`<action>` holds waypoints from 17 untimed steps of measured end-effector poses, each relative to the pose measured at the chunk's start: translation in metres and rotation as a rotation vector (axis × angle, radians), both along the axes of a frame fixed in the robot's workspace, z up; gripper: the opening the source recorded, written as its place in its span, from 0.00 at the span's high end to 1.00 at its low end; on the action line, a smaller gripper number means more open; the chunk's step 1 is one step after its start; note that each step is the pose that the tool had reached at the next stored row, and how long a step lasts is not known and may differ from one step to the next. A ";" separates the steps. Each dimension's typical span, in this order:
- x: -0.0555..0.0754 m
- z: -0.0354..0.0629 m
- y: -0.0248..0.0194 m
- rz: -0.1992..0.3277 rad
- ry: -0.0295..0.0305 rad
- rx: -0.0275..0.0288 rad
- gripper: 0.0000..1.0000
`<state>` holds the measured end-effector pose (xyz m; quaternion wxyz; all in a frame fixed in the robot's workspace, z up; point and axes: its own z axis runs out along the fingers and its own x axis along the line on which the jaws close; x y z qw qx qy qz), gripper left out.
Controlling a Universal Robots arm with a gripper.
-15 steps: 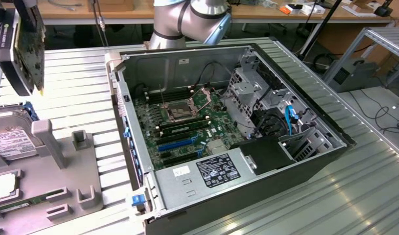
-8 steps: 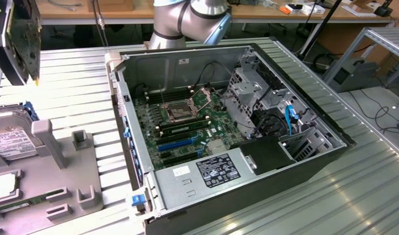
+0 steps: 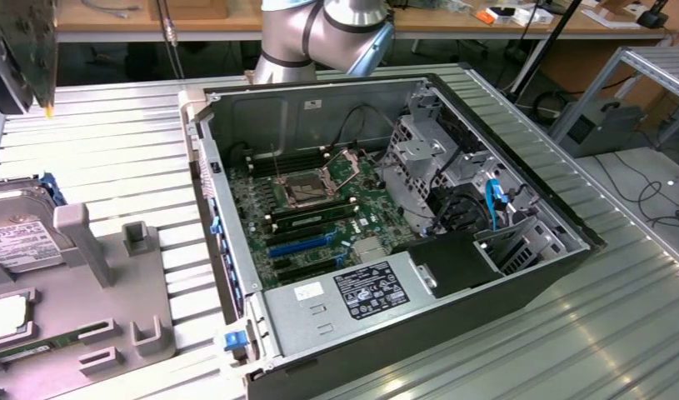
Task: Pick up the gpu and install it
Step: 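Pick up the gpu and move the gpu toward the slot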
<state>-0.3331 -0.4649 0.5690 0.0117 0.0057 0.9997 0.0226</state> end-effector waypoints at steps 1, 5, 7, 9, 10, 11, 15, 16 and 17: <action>0.000 0.0034 0.0000 0.000 0.0000 -0.0001 0.73; 0.000 0.0131 0.0000 0.000 0.0001 -0.0001 0.73; 0.000 0.0192 0.0000 0.000 0.0000 0.0000 0.73; 0.000 0.0264 0.0000 0.000 0.0000 0.0000 0.73; 0.000 0.0293 0.0000 0.000 0.0001 -0.0001 0.73; 0.000 0.0339 0.0000 0.000 0.0000 0.0000 0.73; 0.000 0.0487 0.0000 0.000 0.0001 -0.0001 0.73; 0.000 0.0523 0.0000 0.000 0.0000 0.0000 0.73; 0.000 0.0556 0.0000 0.000 0.0000 0.0000 0.73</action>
